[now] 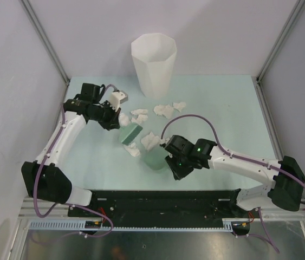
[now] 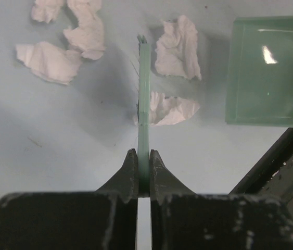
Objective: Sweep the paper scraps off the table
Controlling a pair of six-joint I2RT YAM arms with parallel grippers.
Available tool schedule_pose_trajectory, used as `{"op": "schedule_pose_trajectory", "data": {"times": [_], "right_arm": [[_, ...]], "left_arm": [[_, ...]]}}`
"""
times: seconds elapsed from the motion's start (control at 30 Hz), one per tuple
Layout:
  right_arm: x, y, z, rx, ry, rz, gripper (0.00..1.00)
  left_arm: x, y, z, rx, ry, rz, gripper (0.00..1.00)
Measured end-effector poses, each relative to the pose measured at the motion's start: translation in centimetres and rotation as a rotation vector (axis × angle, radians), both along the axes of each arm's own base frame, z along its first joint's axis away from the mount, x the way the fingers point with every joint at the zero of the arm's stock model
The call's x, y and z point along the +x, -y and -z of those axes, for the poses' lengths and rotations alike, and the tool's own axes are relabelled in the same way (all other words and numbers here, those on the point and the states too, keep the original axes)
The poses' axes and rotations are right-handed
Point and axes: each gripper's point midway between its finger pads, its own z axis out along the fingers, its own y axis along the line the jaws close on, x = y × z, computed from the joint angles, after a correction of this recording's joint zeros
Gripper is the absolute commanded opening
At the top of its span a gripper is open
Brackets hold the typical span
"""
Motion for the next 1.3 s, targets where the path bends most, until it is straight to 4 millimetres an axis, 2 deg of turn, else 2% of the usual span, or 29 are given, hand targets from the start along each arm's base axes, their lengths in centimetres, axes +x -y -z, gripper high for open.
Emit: {"op": "schedule_pose_trajectory", "data": {"times": [0.17, 0.37, 0.5, 0.63, 0.77, 0.9, 1.0, 1.07, 1.17, 1.3], "right_arm": [[-1.9, 0.2, 1.9, -0.044, -0.073, 0.006, 0.00], [-2.3, 1.0, 4.5, -0.127, -0.121, 0.025, 0.00], [-1.3, 1.0, 5.4, -0.151, -0.106, 0.047, 0.00], [0.5, 1.1, 6.4, -0.174, -0.064, 0.082, 0.00], [2.1, 1.2, 7.0, -0.192, -0.012, 0.092, 0.00], [3.3, 1.0, 7.3, -0.196, 0.038, 0.093, 0.00], [3.9, 1.0, 7.2, -0.196, 0.066, 0.092, 0.00], [4.2, 1.0, 7.2, -0.199, 0.081, 0.095, 0.00], [4.5, 1.2, 7.3, -0.199, 0.090, 0.102, 0.00], [4.4, 1.5, 7.2, -0.191, 0.104, 0.106, 0.00]], "left_arm": [[-0.3, 1.8, 0.7, 0.023, -0.016, 0.050, 0.00], [1.1, 2.5, 1.1, 0.087, -0.005, 0.045, 0.00], [1.5, 4.3, 2.0, 0.111, -0.014, 0.092, 0.00], [0.9, 6.5, 2.7, 0.096, -0.042, 0.160, 0.00], [-0.1, 8.5, 2.2, 0.041, -0.037, 0.255, 0.00], [-2.6, 10.3, 0.6, -0.049, -0.009, 0.381, 0.00], [-5.1, 10.2, -1.4, -0.088, 0.047, 0.444, 0.00], [-5.8, 9.8, -2.8, -0.092, 0.093, 0.445, 0.00], [-5.4, 8.8, -3.9, -0.078, 0.130, 0.397, 0.00], [-3.5, 6.5, -4.4, -0.058, 0.143, 0.285, 0.00]]}}
